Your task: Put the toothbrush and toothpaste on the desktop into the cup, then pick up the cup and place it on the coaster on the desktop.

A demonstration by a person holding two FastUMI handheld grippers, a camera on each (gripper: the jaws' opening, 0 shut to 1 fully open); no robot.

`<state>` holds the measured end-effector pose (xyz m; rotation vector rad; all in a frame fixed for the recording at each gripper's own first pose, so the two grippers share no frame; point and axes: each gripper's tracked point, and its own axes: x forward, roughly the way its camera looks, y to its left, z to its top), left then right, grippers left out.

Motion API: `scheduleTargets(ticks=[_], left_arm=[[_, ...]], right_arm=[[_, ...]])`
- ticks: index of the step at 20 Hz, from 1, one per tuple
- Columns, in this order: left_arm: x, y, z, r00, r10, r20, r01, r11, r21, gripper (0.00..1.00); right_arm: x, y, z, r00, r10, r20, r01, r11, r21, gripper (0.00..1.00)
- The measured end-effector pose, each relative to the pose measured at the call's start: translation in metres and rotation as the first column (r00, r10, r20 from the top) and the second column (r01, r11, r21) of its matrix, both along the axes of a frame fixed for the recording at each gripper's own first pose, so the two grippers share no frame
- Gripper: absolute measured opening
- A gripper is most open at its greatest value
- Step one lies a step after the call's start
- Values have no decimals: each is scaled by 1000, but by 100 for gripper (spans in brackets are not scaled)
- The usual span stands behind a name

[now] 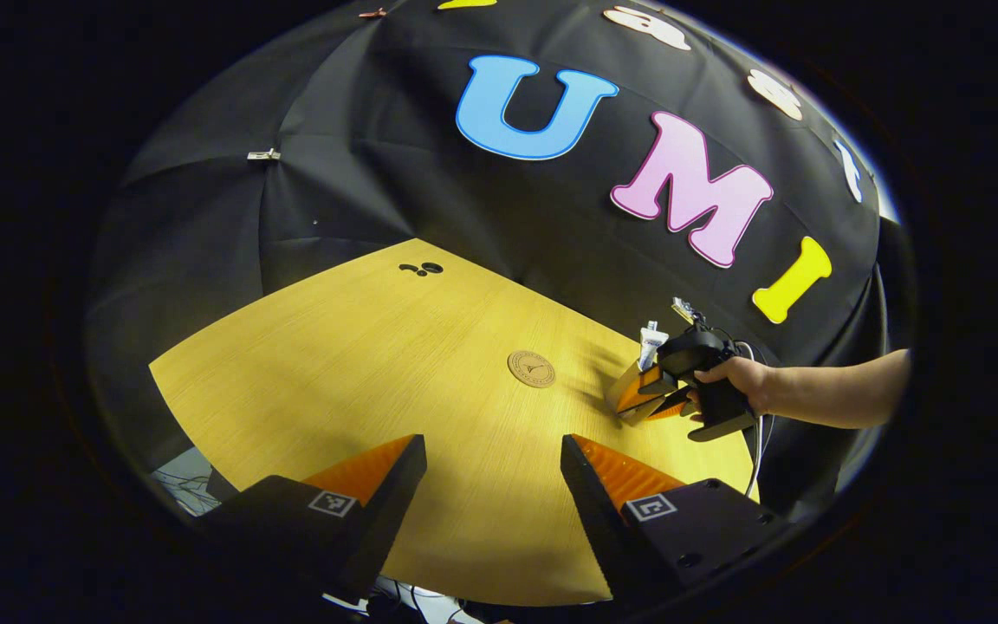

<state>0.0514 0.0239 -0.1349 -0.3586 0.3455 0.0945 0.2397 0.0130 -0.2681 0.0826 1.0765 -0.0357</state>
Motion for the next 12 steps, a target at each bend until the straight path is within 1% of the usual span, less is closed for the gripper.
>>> scheduleTargets(ticks=[1,2,3,4,5,6,7,8,10,11,12], left_arm=[[1,-1,-1,1000,1,-1,-1,1000,-4,97],[2,-1,0,1000,0,0,0,1000,-8,97],[2,-3,0,1000,-2,2,2,1000,-10,97],[2,-4,0,1000,-4,2,4,1000,-9,97],[3,-6,-1,1000,-9,0,9,1000,-7,97],[3,-8,-1,1000,-13,-1,13,1000,-2,97],[4,-9,-3,1000,-19,-4,19,1000,2,97],[4,-10,-5,1000,-23,-8,23,1000,4,97],[4,-14,-7,999,-31,-15,31,1000,-2,97],[6,-15,-8,999,-36,-18,36,999,-6,97],[6,-16,-8,999,-36,-22,36,999,-8,97]], right_arm=[[-1,-2,3,1000,4,-2,-4,1000,-10,38],[1,-5,2,1000,6,1,-6,1000,-18,31],[0,-4,1,1000,9,2,-9,1000,-22,31],[0,-4,1,1000,10,2,-10,1000,-23,37],[0,-4,0,1000,15,-3,-15,1000,-22,37],[0,-3,-1,1000,12,-5,-12,1000,-24,43],[0,-2,-1,1000,12,-4,-13,1000,-23,31],[-1,0,-2,1000,16,-3,-16,1000,-25,37],[0,-2,-2,1000,28,7,-28,998,-54,35],[1,-4,-1,999,35,15,-34,997,-70,28],[-1,-3,-1,999,37,14,-35,996,-77,31]])
